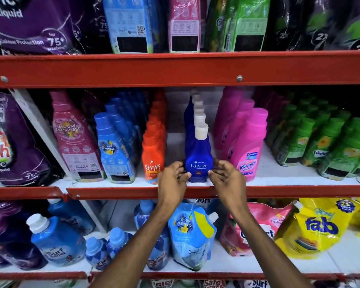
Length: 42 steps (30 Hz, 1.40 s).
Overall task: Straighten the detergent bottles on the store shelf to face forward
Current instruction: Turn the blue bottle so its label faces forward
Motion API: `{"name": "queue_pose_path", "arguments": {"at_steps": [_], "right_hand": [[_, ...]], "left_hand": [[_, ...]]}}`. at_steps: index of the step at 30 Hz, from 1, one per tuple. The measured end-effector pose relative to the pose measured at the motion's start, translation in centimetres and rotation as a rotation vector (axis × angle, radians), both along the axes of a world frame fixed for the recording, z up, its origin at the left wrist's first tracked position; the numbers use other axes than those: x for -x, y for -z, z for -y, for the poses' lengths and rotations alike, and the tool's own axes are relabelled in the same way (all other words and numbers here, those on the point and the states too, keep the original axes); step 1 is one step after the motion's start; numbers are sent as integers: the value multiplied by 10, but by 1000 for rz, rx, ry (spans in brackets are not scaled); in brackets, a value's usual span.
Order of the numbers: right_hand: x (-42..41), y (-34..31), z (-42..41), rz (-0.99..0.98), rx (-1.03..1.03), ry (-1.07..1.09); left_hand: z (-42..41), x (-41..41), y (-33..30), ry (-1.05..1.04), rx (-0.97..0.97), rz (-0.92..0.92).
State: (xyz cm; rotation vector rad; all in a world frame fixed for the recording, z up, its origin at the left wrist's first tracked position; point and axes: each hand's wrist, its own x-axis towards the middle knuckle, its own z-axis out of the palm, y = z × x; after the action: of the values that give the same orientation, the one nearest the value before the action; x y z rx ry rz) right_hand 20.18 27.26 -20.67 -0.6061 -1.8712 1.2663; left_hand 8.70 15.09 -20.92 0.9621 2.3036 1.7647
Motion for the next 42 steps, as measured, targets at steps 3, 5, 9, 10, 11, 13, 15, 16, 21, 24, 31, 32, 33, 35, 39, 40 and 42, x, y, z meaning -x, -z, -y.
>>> {"name": "queue_pose_path", "arguments": {"at_steps": [3,5,9,10,11,13,15,16,21,24,31,32,33,35,39,40,42], "right_hand": [[0,0,1,3,-1,6],[-1,-1,1,5,-5,5],[-5,-1,2,-44,25,-5],[-8,0,3,-67,32,8],[-13,1,2,-89,24,32],[-27,2,0,-124,-46,100],[-44,1,-7,-172,-135,172],[-53,0,-11,-200,-173,212],[-76,-5,-47,-200,-127,415],[-79,-10,-69,32,-71,330],[-81,-16,-84,202,-154,144],[-82,-16,-85,196,-147,131],[-83,-15,-86,186,-138,120],[-83,-15,-87,161,-111,100],[-83,-13,-89,141,-61,52],[-82,-13,-90,139,-59,48],[-82,-12,-92,142,-49,49]], "left_hand": [[1,-1,0,-1,10,-20],[2,-2,-2,3,13,-34],[4,-7,-5,-6,-15,6],[5,-12,-5,-30,-58,24],[7,-17,-4,-72,-114,11],[10,-31,-3,-200,-224,-115],[6,-48,-6,-266,-284,-253],[0,-57,-8,-256,-297,-288],[-39,-92,-14,-37,-219,-155],[-57,-96,-13,6,-105,-86],[-83,-89,-17,20,57,-135],[-85,-88,-17,14,63,-132],[-86,-87,-17,8,64,-130],[-87,-86,-15,0,65,-132],[-86,-84,-11,-14,75,-141],[-85,-85,-11,-18,75,-145],[-85,-87,-11,-27,70,-157]]}}
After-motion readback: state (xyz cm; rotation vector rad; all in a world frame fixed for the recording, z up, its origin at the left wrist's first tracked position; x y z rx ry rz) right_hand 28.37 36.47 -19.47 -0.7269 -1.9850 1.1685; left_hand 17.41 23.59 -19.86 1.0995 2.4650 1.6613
